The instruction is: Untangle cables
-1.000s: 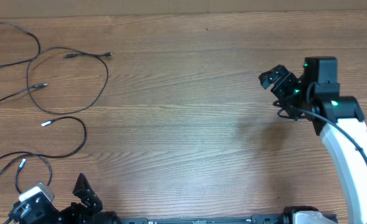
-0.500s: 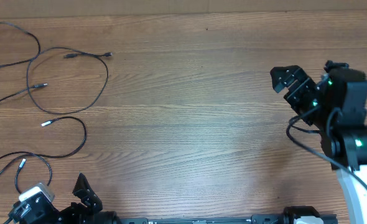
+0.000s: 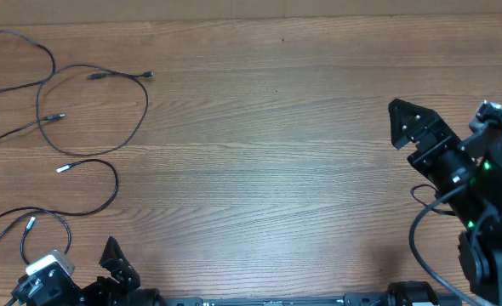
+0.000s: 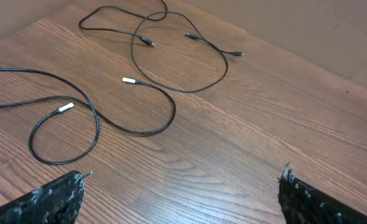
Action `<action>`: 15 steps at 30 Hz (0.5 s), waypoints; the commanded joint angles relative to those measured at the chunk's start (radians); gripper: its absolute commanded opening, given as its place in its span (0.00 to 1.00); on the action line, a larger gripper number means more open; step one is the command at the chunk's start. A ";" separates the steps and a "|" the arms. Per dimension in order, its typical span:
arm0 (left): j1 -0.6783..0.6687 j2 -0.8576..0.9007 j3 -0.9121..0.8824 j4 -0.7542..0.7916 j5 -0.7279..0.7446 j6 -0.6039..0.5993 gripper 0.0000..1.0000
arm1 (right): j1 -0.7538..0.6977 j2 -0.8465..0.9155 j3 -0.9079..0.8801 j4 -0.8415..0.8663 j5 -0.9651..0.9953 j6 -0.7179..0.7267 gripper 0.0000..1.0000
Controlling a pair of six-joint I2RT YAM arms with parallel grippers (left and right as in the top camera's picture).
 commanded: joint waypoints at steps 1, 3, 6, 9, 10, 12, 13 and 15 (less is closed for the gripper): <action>0.006 -0.011 -0.002 0.002 -0.013 -0.015 0.99 | 0.006 -0.037 -0.002 0.005 0.011 -0.008 1.00; 0.006 -0.011 -0.002 0.002 -0.013 -0.015 1.00 | 0.006 -0.053 -0.002 0.005 0.010 -0.008 1.00; 0.006 -0.011 -0.002 0.002 -0.013 -0.015 1.00 | 0.006 -0.083 -0.002 0.005 0.010 -0.008 1.00; 0.006 -0.011 -0.002 0.002 -0.013 -0.015 1.00 | 0.006 -0.123 -0.002 -0.001 0.010 -0.008 1.00; 0.006 -0.011 -0.002 0.002 -0.013 -0.015 0.99 | 0.006 -0.138 -0.002 -0.005 0.010 -0.008 1.00; 0.006 -0.011 -0.002 0.002 -0.013 -0.015 0.99 | 0.006 -0.169 -0.002 -0.018 0.010 -0.008 1.00; 0.006 -0.011 -0.002 0.002 -0.013 -0.015 1.00 | 0.006 -0.184 -0.002 -0.027 0.010 -0.008 1.00; 0.006 -0.011 -0.002 0.002 -0.013 -0.015 1.00 | 0.006 -0.212 -0.002 -0.054 0.010 -0.008 1.00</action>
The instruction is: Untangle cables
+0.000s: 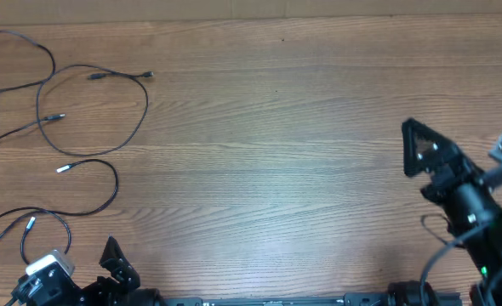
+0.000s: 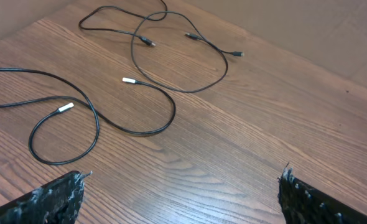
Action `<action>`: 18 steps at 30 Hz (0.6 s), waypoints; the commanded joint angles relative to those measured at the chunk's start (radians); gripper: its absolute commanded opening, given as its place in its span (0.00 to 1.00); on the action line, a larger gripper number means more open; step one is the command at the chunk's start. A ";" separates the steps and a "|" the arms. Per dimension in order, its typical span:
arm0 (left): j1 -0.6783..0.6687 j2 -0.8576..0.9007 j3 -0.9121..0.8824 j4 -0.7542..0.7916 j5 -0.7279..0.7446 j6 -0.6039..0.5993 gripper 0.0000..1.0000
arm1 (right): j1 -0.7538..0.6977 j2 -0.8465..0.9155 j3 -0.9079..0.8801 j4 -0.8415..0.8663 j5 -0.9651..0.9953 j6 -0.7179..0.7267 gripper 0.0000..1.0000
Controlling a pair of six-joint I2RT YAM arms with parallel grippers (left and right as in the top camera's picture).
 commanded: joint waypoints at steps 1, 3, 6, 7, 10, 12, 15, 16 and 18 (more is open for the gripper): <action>0.006 -0.011 -0.002 0.002 -0.013 -0.015 1.00 | 0.006 -0.054 -0.002 -0.031 0.010 -0.008 1.00; 0.006 -0.011 -0.002 0.002 -0.013 -0.015 0.99 | 0.006 -0.077 -0.002 -0.055 0.010 -0.008 1.00; 0.006 -0.011 -0.002 0.002 -0.013 -0.015 0.99 | 0.006 -0.109 -0.002 -0.110 0.026 -0.009 1.00; 0.006 -0.011 -0.002 0.002 -0.013 -0.015 1.00 | 0.006 -0.119 -0.002 -0.134 0.066 -0.008 1.00; 0.006 -0.011 -0.002 0.002 -0.013 -0.015 0.99 | 0.013 -0.163 -0.002 -0.211 0.156 -0.007 1.00; 0.006 -0.011 -0.002 0.002 -0.013 -0.015 1.00 | 0.030 -0.202 -0.002 -0.237 0.183 -0.008 1.00; 0.006 -0.011 -0.002 0.002 -0.013 -0.014 1.00 | 0.047 -0.245 -0.002 -0.241 0.197 -0.008 1.00; 0.006 -0.011 -0.002 0.002 -0.013 -0.015 1.00 | 0.050 -0.253 -0.002 -0.245 0.196 -0.008 1.00; 0.006 -0.011 -0.002 0.002 -0.013 -0.015 0.99 | 0.050 -0.264 -0.002 -0.255 0.198 -0.008 1.00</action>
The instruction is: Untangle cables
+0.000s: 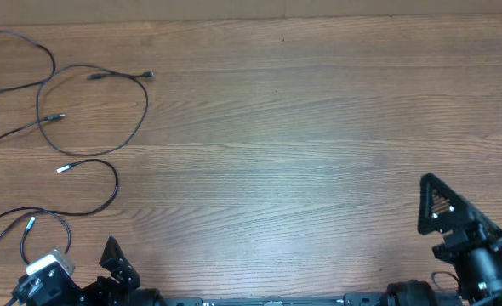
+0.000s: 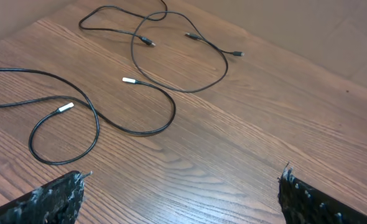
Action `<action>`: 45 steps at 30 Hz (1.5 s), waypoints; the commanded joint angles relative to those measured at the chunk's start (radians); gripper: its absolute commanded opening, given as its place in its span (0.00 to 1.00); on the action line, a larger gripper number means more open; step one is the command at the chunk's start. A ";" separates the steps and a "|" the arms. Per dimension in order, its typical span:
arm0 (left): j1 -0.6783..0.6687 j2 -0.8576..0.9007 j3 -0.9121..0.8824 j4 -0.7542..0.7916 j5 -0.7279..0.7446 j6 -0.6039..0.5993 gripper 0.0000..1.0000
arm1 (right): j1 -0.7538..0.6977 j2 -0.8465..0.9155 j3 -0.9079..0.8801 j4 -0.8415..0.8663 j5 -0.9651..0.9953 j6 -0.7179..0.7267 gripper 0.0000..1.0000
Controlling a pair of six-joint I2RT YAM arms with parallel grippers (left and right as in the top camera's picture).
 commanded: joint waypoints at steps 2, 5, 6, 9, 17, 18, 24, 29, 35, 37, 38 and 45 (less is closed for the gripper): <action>0.006 -0.011 -0.002 0.002 -0.013 -0.015 0.99 | 0.010 -0.031 -0.002 -0.018 0.042 -0.008 1.00; 0.006 -0.011 -0.002 0.002 -0.013 -0.015 1.00 | 0.010 -0.033 -0.002 -0.020 0.041 -0.007 1.00; 0.006 -0.011 -0.002 0.002 -0.013 -0.015 0.99 | 0.010 -0.033 -0.002 -0.023 0.040 -0.006 1.00; 0.006 -0.011 -0.002 0.002 -0.013 -0.015 1.00 | 0.010 -0.033 -0.002 -0.033 0.034 -0.003 1.00; 0.006 -0.011 -0.002 0.002 -0.013 -0.015 1.00 | 0.010 -0.033 -0.002 -0.037 0.034 -0.003 1.00; 0.006 -0.011 -0.002 0.002 -0.013 -0.015 0.99 | 0.010 -0.033 -0.002 -0.040 0.034 -0.003 1.00; 0.006 -0.011 -0.002 0.002 -0.013 -0.015 1.00 | 0.010 -0.034 -0.002 -0.058 0.034 0.000 1.00; 0.006 -0.011 -0.002 0.002 -0.013 -0.015 0.99 | 0.010 -0.034 -0.002 -0.059 0.034 0.000 1.00; 0.006 -0.011 -0.002 0.002 -0.013 -0.015 1.00 | 0.010 -0.062 -0.002 -0.067 0.035 -0.002 1.00; 0.006 -0.011 -0.002 0.002 -0.013 -0.015 1.00 | 0.010 -0.082 -0.002 -0.090 0.043 -0.001 1.00; 0.006 -0.011 -0.002 0.002 -0.013 -0.015 1.00 | 0.010 -0.093 -0.002 -0.101 0.047 0.000 1.00; 0.006 -0.011 -0.002 0.002 -0.013 -0.015 1.00 | 0.010 -0.126 -0.004 -0.135 0.069 -0.002 1.00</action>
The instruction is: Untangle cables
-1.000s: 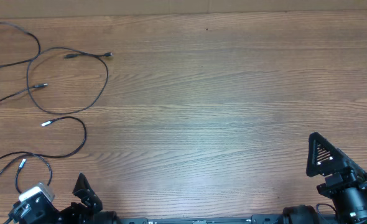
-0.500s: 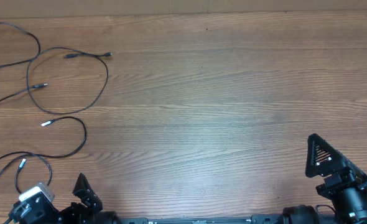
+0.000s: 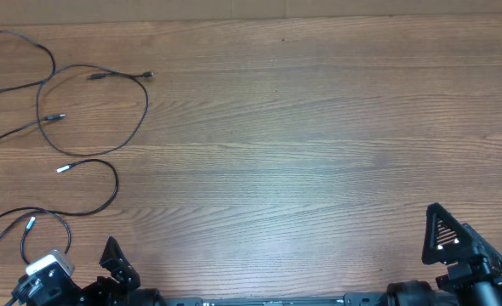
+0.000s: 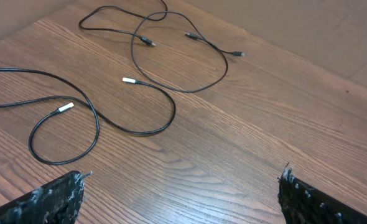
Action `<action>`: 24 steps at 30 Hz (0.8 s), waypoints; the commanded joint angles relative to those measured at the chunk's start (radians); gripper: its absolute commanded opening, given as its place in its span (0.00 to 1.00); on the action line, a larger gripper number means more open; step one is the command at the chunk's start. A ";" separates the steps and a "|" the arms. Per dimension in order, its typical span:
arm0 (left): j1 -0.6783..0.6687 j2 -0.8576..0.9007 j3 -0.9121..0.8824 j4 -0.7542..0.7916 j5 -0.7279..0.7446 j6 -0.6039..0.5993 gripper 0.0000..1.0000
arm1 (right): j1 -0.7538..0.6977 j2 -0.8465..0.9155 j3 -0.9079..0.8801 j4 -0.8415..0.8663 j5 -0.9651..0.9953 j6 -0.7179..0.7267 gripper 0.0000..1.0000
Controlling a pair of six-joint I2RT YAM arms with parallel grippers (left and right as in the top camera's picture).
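Black cables lie spread at the table's far left. An upper cable [image 3: 92, 146] forms a big loop crossed by a second strand [image 3: 13, 93]; in the left wrist view that loop [image 4: 182, 91] lies far ahead. A lower cable with silver plugs [image 3: 106, 200] curves nearer the front edge and shows as an arc [image 4: 152, 129] ahead of the fingers. My left gripper [image 4: 183, 174] sits low at the front left corner [image 3: 113, 262], open and empty. My right gripper [image 3: 444, 235] is at the front right corner, far from the cables; only one finger shows.
A bare wooden table [image 3: 276, 153] runs between the cables and the right arm. Its far edge meets a pale wall [image 4: 308, 25] behind the cables. Several cable strands run off the left edge of the overhead view.
My right gripper has moved a little further back toward the front right corner. The left gripper and the cables are where they were.
My right gripper stood at mid-height on the right side of the table. At each later moment it was lower and nearer the front edge, and now sits in the front right corner. The left gripper stayed open at the front left, and the cables never moved.
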 commanded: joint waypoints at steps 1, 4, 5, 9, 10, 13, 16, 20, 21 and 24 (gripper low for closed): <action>0.006 -0.011 -0.002 0.002 -0.013 -0.015 1.00 | 0.003 -0.014 -0.005 -0.010 0.029 -0.005 1.00; 0.006 -0.011 -0.002 0.002 -0.013 -0.015 0.99 | -0.024 -0.061 -0.006 -0.034 0.055 -0.009 1.00; 0.006 -0.011 -0.002 0.002 -0.013 -0.015 1.00 | -0.029 -0.074 -0.006 -0.039 0.061 -0.009 1.00; 0.006 -0.011 -0.002 0.002 -0.013 -0.015 1.00 | -0.064 -0.138 -0.021 -0.012 0.069 -0.061 1.00; 0.006 -0.011 -0.002 0.002 -0.013 -0.014 0.99 | -0.071 -0.149 -0.028 0.002 0.068 -0.077 1.00; 0.006 -0.011 -0.002 0.002 -0.013 -0.015 0.99 | -0.076 -0.171 -0.063 0.057 0.068 -0.113 1.00; 0.006 -0.011 -0.002 0.002 -0.013 -0.015 0.99 | -0.075 -0.204 -0.132 0.144 0.065 -0.139 1.00; 0.006 -0.011 -0.002 0.002 -0.013 -0.015 0.99 | -0.075 -0.256 -0.262 0.279 0.048 -0.139 1.00; 0.006 -0.011 -0.002 0.002 -0.013 -0.015 1.00 | -0.075 -0.262 -0.289 0.305 0.040 -0.139 1.00; 0.006 -0.011 -0.002 0.002 -0.013 -0.015 1.00 | -0.075 -0.267 -0.373 0.390 -0.003 -0.139 1.00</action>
